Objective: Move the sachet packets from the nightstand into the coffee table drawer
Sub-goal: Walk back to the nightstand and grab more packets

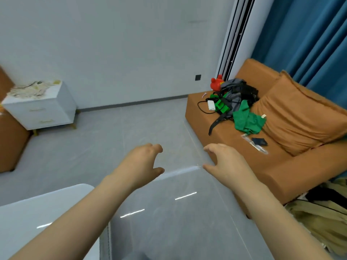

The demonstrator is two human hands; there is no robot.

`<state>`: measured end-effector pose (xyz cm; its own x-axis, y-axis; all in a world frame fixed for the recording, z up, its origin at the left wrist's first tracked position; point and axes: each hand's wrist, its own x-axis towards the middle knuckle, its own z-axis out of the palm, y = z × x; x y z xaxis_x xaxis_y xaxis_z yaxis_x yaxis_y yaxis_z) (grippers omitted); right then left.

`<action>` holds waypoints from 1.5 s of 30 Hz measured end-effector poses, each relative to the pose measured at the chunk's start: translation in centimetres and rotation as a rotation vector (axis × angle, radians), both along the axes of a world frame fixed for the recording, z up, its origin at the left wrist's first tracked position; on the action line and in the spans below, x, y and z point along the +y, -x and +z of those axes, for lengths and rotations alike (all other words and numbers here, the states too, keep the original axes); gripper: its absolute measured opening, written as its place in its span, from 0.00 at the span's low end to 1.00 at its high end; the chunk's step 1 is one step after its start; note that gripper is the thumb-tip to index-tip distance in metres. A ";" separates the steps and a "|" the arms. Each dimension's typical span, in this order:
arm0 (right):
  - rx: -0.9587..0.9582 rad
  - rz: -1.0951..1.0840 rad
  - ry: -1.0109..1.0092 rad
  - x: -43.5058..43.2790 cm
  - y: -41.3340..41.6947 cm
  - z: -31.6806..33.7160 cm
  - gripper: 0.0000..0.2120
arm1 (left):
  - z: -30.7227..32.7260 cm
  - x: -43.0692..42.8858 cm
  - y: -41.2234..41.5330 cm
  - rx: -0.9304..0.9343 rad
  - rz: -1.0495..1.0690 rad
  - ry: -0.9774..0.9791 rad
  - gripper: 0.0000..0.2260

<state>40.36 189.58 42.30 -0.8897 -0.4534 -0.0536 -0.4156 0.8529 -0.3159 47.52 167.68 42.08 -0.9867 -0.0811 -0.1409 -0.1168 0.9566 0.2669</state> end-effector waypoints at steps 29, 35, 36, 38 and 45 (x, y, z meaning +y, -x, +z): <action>-0.095 0.455 -0.005 -42.8 37.0 -0.5 0.24 | -0.4 -36.0 28.2 0.017 0.524 -0.075 0.24; -0.094 0.549 0.022 -51.3 46.2 -0.6 0.24 | -0.2 -42.8 36.0 0.003 0.632 -0.050 0.24; -0.097 0.562 0.023 -52.7 47.6 -0.4 0.24 | -0.1 -43.8 37.2 0.000 0.652 -0.057 0.23; -0.099 0.599 0.017 -55.6 50.1 -0.1 0.24 | 0.0 -45.8 39.1 0.002 0.690 -0.054 0.23; -0.147 0.731 -0.007 -66.5 54.8 -1.1 0.24 | -1.1 -54.1 42.4 -0.014 0.828 -0.085 0.23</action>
